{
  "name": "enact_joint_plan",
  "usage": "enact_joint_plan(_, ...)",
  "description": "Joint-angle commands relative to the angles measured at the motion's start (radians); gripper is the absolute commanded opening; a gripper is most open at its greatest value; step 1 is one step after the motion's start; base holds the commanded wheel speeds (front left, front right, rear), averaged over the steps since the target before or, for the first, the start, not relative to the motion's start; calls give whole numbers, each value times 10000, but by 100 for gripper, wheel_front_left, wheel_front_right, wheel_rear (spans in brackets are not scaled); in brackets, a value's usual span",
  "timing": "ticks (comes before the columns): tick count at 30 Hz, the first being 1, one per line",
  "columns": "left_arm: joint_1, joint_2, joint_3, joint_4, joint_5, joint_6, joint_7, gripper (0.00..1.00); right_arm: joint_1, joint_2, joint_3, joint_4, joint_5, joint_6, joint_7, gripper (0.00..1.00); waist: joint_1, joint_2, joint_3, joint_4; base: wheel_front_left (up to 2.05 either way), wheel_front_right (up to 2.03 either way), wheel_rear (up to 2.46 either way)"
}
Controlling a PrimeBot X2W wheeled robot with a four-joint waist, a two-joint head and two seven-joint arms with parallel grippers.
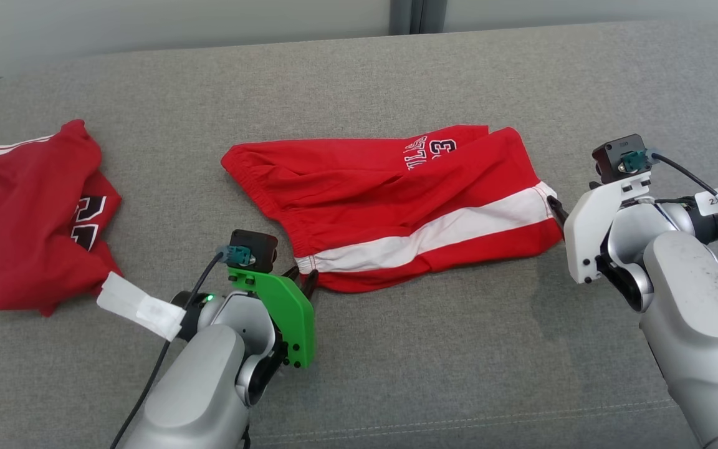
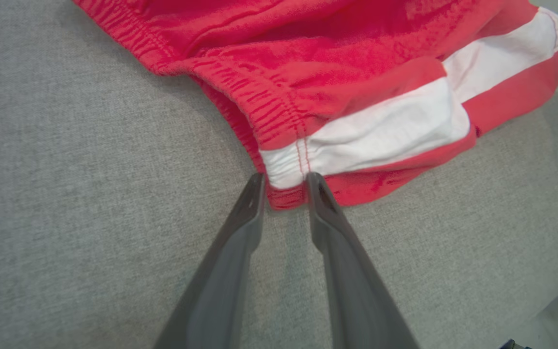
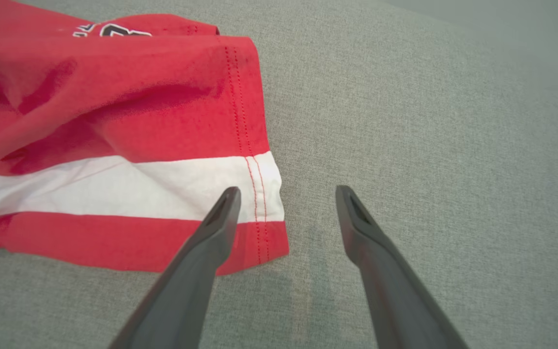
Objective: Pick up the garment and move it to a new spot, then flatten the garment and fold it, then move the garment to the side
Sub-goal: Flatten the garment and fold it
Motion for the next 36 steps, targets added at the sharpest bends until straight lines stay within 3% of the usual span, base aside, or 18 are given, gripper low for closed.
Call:
enact_joint_plan(1, -202, -24, -15, 25, -88, -49, -70, 44, -112, -48, 49, 93, 89, -3, -80, 100, 0, -1, 66, 46, 0, 0, 0)
enact_joint_plan(7, -392, -59, -163, 126, -166, -160, -117, 0, -340, -98, 210, 494, 276, -3, -148, 100, 0, -1, 130, 145, 0, 0, 0)
enact_joint_plan(23, -700, -25, -379, 89, -178, -158, -172, 0, -915, -77, 463, 1709, 1229, -3, -228, 98, 0, -1, 609, 452, 0, 0, 0)
enact_joint_plan(24, -707, -19, -383, 101, -188, -151, -181, 0, -932, -70, 537, 1758, 1297, -3, -249, 79, 0, -1, 634, 460, 0, 0, 0)
enact_joint_plan(25, -721, -9, -386, 113, -189, -143, -191, 0, -980, -88, 570, 1793, 1362, -3, -304, 46, 0, -1, 660, 465, 0, 0, 0)
enact_joint_plan(26, -743, -5, -387, 119, -198, -133, -196, 0, -1033, -108, 614, 1824, 1412, -3, -360, 33, 0, -1, 688, 468, 0, 0, 0)
enact_joint_plan(32, -831, 9, -386, 185, -232, -98, -206, 0, -1196, -198, 773, 2150, 1567, -3, -494, 0, 0, -1, 785, 474, 0, 0, 0)
enact_joint_plan(36, -880, 23, -373, 226, -292, -55, -262, 0, -1310, -226, 873, 2325, 1664, -3, -693, 0, 0, -1, 814, 456, 0, 0, 0)
